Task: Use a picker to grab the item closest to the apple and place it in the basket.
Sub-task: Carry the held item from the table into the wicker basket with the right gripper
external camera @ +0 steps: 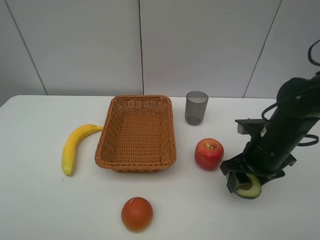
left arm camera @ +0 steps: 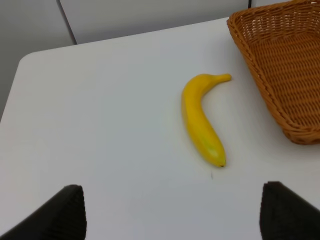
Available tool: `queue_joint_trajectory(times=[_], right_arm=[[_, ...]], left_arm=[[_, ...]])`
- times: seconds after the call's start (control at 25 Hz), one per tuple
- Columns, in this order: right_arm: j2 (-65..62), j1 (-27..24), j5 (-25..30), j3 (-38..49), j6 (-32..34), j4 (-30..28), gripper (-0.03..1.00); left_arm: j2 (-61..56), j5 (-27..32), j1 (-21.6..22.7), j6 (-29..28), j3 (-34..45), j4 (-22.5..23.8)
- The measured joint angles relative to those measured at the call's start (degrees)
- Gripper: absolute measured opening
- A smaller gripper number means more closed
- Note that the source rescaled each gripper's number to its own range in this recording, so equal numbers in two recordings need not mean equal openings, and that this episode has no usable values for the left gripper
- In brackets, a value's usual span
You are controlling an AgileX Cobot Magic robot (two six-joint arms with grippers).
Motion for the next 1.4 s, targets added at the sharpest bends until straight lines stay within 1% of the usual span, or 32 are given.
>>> queue_joint_trajectory(times=[0.36, 0.48, 0.56, 0.72, 0.88, 1.04, 1.24, 1.4], right_arm=[[-10.6, 0.0, 7.4, -0.7, -1.8, 0.7, 0.0], [-12.0, 0.0, 11.0, -3.6, -2.7, 0.7, 0.0], [-12.2, 1.1, 13.0, -6.4, -3.3, 0.6, 0.0], [-12.1, 4.0, 14.1, -12.8, -3.9, 0.4, 0.0], [-9.9, 7.3, 13.8, -19.8, -5.6, 0.3, 0.0], [-4.7, 10.6, 12.0, -27.4, -7.1, 0.3, 0.0], [3.5, 14.1, 6.6, -36.1, -9.5, 0.3, 0.0], [9.3, 15.0, 1.8, -41.0, -11.6, 2.0, 0.0]], left_arm=[[0.0, 0.0, 0.0, 0.0, 0.0, 0.0], [0.0, 0.0, 0.0, 0.0, 0.0, 0.0], [0.0, 0.0, 0.0, 0.0, 0.0, 0.0], [0.0, 0.0, 0.0, 0.0, 0.0, 0.0], [0.0, 0.0, 0.0, 0.0, 0.0, 0.0], [0.0, 0.0, 0.0, 0.0, 0.0, 0.0], [0.0, 0.0, 0.0, 0.0, 0.0, 0.0], [0.0, 0.0, 0.0, 0.0, 0.0, 0.0]])
